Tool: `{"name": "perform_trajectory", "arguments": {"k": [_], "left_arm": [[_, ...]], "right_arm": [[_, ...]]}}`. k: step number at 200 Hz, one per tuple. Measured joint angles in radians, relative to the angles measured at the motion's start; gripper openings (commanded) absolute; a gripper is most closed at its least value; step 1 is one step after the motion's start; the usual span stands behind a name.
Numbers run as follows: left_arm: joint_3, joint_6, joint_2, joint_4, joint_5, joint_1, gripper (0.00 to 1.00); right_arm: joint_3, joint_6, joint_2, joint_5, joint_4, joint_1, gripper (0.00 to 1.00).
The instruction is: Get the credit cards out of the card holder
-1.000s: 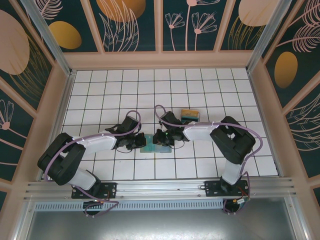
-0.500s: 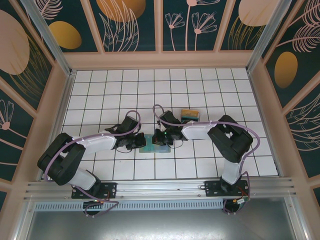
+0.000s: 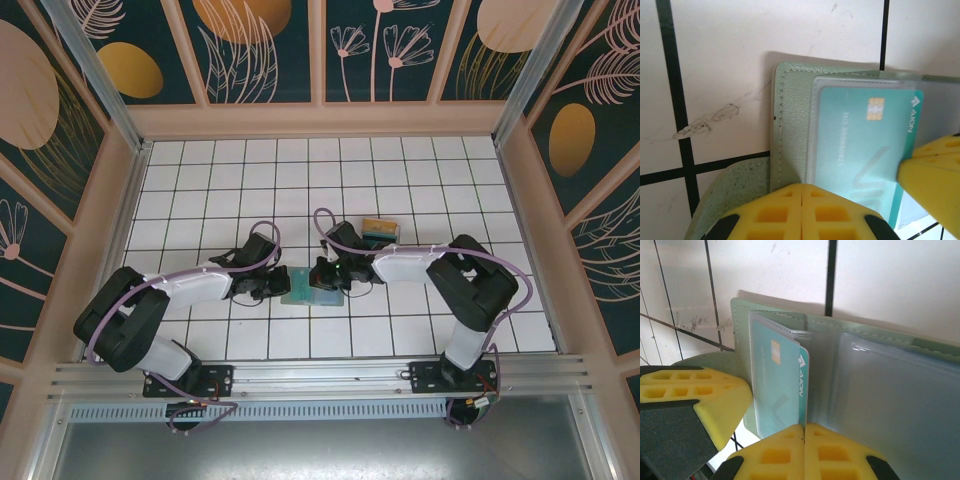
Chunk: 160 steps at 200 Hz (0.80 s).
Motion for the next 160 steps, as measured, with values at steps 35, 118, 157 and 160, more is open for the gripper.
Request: {"name": "perform_trajectory", "arguments": {"k": [35,118,157,160], "left_arm": [[0.0,0.0,0.0,-0.001,0.0,0.0,0.08],[0.0,-0.001,-0.018,-0.002,0.01,0.0,0.15],[0.0,0.001,-0.028,0.014,0.042,0.0,0.1],[0.0,0.0,-0.028,0.016,0.043,0.0,0.1]], "right_arm": [[-0.035,0.0,-0.024,0.0,0.001,-0.011,0.0],[-0.053,0.005,-0.029,-0.004,0.017,-0.016,0.0],[-0.053,0.005,-0.029,-0.006,0.026,-0.016,0.0],[-0.053,0.005,-0.029,-0.007,0.026,-0.016,0.0]]}}
